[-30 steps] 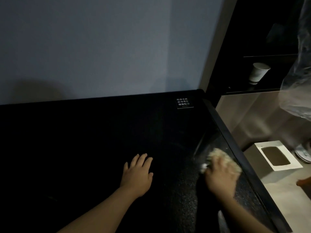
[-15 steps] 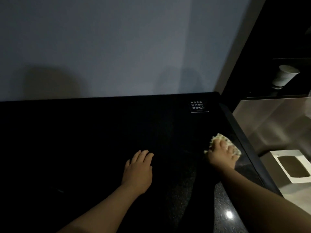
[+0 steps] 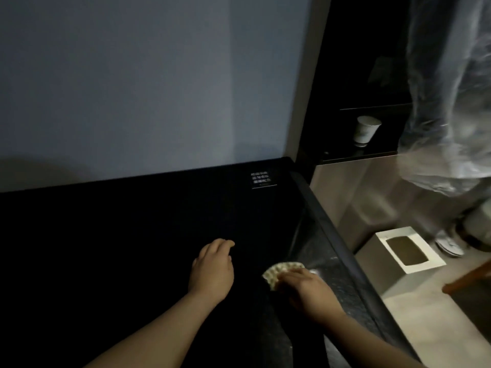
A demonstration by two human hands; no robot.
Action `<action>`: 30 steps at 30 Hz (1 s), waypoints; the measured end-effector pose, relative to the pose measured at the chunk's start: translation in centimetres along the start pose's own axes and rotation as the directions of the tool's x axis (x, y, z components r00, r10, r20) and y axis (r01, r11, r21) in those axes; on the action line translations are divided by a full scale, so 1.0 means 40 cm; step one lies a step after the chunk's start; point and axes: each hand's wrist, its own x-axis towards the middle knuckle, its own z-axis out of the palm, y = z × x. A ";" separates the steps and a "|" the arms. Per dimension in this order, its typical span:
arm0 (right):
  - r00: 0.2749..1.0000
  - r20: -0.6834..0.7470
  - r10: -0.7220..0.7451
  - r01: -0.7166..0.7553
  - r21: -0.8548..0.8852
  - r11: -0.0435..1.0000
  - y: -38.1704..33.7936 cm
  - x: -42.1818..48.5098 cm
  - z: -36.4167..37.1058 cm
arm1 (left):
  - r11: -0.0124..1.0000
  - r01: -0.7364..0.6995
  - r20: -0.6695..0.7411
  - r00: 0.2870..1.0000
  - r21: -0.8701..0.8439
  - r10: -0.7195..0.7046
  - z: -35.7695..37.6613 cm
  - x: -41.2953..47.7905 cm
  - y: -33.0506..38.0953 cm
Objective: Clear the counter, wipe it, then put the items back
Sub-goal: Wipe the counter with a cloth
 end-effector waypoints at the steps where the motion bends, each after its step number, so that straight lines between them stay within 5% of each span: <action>1: 0.998 -0.005 0.062 -0.062 -0.017 0.998 0.026 -0.033 -0.020 | 1.000 -0.025 0.008 1.000 -0.005 0.025 0.006 -0.004 0.040; 4: 0.975 -0.096 0.200 -0.209 -0.088 0.974 0.115 -0.132 -0.093 | 0.994 -0.105 0.035 0.994 -0.029 0.106 0.032 -0.024 0.170; 6: 0.947 -0.191 0.257 -0.259 0.015 0.966 0.171 -0.200 -0.154 | 0.990 -0.122 0.058 0.990 -0.069 0.126 0.062 -0.044 0.275; 9: 0.925 -0.264 0.274 -0.247 0.129 0.960 0.239 -0.249 -0.214 | 0.955 0.021 0.152 0.988 -0.297 0.025 0.107 -0.065 0.415; 14: 0.929 -0.328 0.171 -0.059 0.325 0.944 0.345 -0.358 -0.331 | 0.513 0.426 0.431 0.895 -0.745 -0.117 0.197 -0.115 0.701; 18: 0.932 -0.328 0.156 0.023 0.484 0.875 0.405 -0.431 -0.391 | 0.293 0.429 0.403 0.903 -0.855 -0.146 0.252 -0.140 0.874; 23: 0.885 -0.235 0.402 -0.026 0.837 0.546 0.498 -0.469 -0.450 | 0.229 0.411 0.354 0.901 -0.883 -0.251 0.254 -0.122 0.963; 25: 0.850 -0.082 0.521 -0.144 0.914 0.380 0.547 -0.453 -0.471 | 0.204 0.397 0.347 0.906 -0.895 -0.242 0.244 -0.095 0.980; 28: 0.837 0.205 0.508 -0.307 0.943 0.125 0.593 -0.406 -0.488 | 0.174 0.383 0.345 0.914 -0.907 -0.211 0.228 -0.040 1.007; 30: 0.841 0.251 0.480 -0.316 0.947 0.058 0.615 -0.364 -0.506 | 0.162 0.380 0.346 0.916 -0.911 -0.203 0.220 0.010 1.016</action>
